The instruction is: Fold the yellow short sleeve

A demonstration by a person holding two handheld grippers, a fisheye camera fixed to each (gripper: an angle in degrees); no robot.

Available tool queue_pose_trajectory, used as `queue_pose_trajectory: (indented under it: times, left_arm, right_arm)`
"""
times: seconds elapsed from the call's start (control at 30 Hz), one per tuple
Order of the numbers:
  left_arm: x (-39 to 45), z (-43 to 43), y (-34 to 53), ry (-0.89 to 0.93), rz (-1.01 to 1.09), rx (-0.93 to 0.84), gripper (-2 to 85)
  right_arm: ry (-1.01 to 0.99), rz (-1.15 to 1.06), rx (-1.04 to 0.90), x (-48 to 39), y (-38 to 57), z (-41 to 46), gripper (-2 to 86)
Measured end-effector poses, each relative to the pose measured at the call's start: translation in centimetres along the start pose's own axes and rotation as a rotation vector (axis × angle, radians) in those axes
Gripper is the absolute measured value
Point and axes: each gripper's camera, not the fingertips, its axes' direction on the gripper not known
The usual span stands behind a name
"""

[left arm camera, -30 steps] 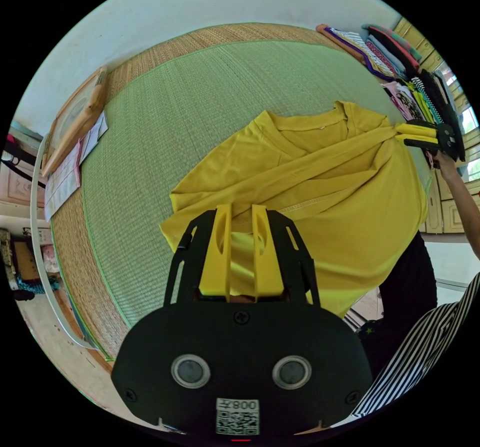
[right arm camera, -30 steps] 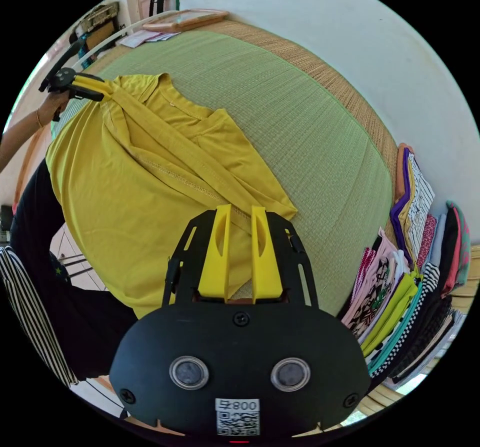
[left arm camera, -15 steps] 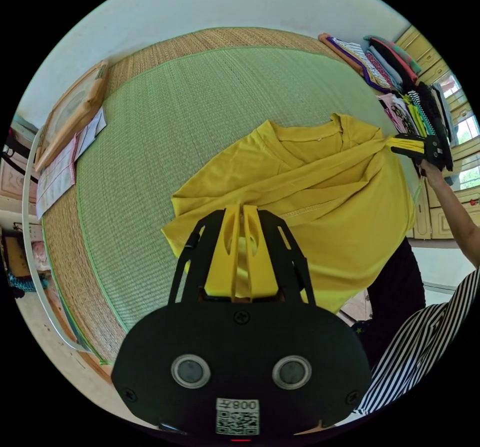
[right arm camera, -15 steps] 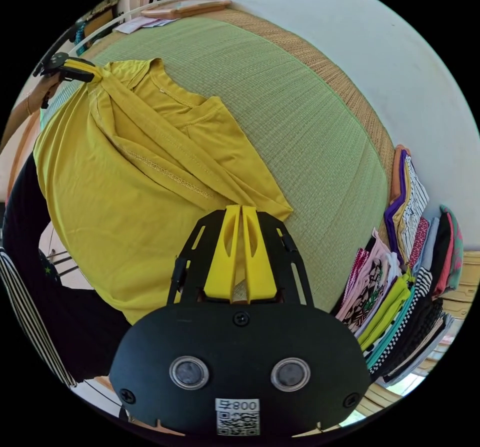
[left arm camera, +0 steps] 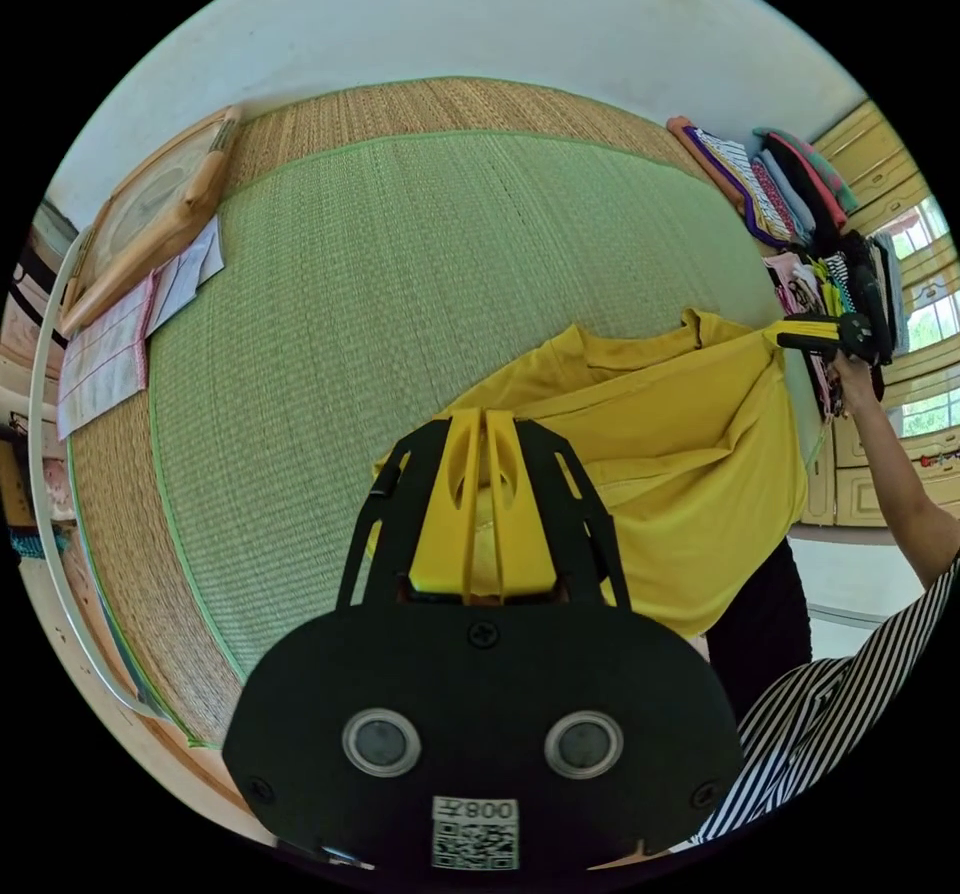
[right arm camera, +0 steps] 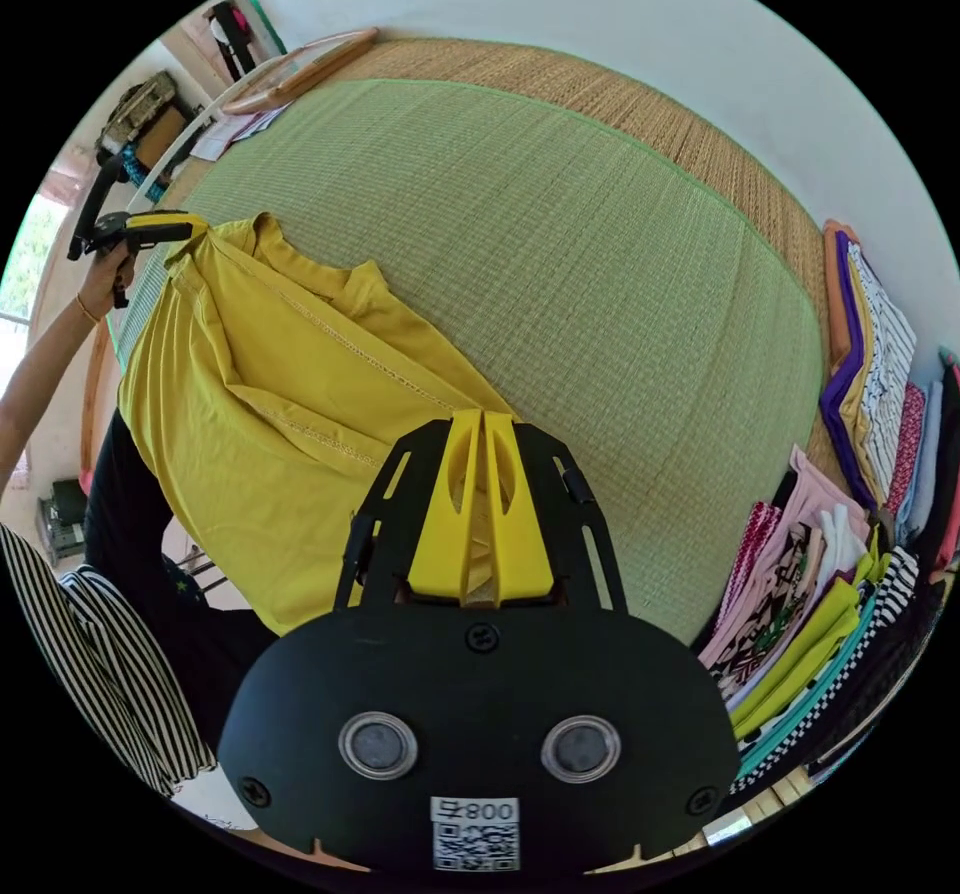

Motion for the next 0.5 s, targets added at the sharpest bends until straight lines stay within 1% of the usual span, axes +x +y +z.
queue_pose_trajectory:
  times: [0.37,0.5]
  left_arm:
    - [-3.4,-1.9,2.0,0.059,-0.007,0.099,0.4]
    - [-4.5,-1.5,2.1,0.062,-0.014,0.111,0.5]
  right_arm:
    - [-0.035,0.014,0.082,2.9,2.9,-3.4,-0.4]
    - [-0.009,0.022,0.098,4.2,3.7,-3.5,-0.5]
